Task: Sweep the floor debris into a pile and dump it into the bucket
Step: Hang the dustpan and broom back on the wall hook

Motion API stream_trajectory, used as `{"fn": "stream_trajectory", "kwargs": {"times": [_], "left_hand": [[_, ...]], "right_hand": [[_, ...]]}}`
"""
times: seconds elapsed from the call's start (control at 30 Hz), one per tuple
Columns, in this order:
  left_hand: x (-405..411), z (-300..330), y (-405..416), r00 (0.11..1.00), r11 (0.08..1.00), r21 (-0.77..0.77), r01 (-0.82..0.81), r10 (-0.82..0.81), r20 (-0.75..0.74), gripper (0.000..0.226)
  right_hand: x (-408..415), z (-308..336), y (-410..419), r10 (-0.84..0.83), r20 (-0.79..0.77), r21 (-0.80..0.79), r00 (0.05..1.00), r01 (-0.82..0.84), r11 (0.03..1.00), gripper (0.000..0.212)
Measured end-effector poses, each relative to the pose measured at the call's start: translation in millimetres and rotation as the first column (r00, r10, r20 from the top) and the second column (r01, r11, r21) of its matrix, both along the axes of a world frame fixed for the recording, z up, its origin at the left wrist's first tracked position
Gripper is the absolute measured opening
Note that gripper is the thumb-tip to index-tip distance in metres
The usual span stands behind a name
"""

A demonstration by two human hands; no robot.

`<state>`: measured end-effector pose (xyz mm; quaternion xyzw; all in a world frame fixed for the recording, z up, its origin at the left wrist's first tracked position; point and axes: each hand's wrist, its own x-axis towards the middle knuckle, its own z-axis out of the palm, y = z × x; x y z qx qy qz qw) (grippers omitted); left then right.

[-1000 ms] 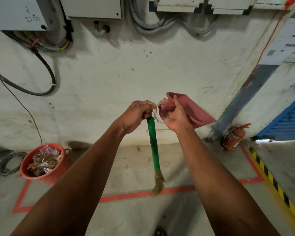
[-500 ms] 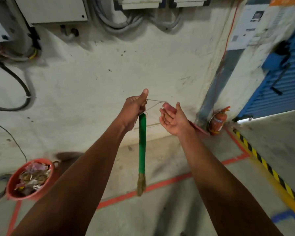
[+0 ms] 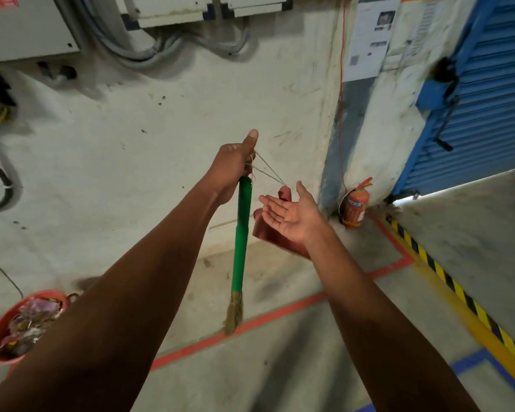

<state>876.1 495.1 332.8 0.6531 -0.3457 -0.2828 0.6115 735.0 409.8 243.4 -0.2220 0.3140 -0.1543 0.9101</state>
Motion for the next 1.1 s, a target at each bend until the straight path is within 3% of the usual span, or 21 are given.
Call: {"fn": "stream_trajectory", "kwargs": {"times": [0.13,0.23,0.33,0.4,0.47,0.67,0.83,0.97,1.1], "left_hand": [[-46,8,-51,1.0,1.0,0.013,-0.011,0.011,0.013,0.058],[-68,13,-84,0.999,0.999,0.035,-0.005,0.004,0.033,0.058],[-85,15,-119,0.999,0.999,0.028,0.028,-0.029,0.035,0.057],[-96,19,-145,0.997,0.998,0.028,0.058,-0.059,0.041,0.057],[-108,23,-173,0.993,0.994,0.043,0.098,-0.1,0.055,0.056],[-129,35,-262,0.981,0.985,0.032,0.172,-0.174,0.085,0.053],[-130,30,-338,0.972,0.976,0.022,0.219,-0.22,0.085,0.051],[-124,25,-417,0.972,0.976,0.028,0.218,-0.22,0.087,0.048],[-118,35,-488,0.962,0.964,0.064,0.26,-0.264,0.074,0.046]], "right_hand": [[-48,12,-41,0.092,-0.085,-0.17,0.992,-0.105,0.98,0.084],[-79,30,-70,0.145,-0.295,-0.42,0.944,-0.264,0.868,0.074],[-101,52,-97,-0.083,-0.4,-0.679,0.913,-0.235,0.695,0.043],[-106,62,-123,-0.285,-0.323,-0.825,0.903,-0.121,0.552,0.02],[-109,71,-155,-0.352,-0.234,-0.909,0.906,-0.076,0.41,0.007],[-119,89,-246,-0.324,-0.197,-0.974,0.925,-0.148,0.171,0.02],[-119,95,-324,-0.381,-0.202,-0.978,0.902,-0.168,0.12,0.015],[-113,96,-406,-0.39,-0.238,-0.971,0.889,-0.213,0.107,0.026],[-113,106,-486,-0.385,-0.27,-0.963,0.882,-0.253,0.097,0.019]]}}
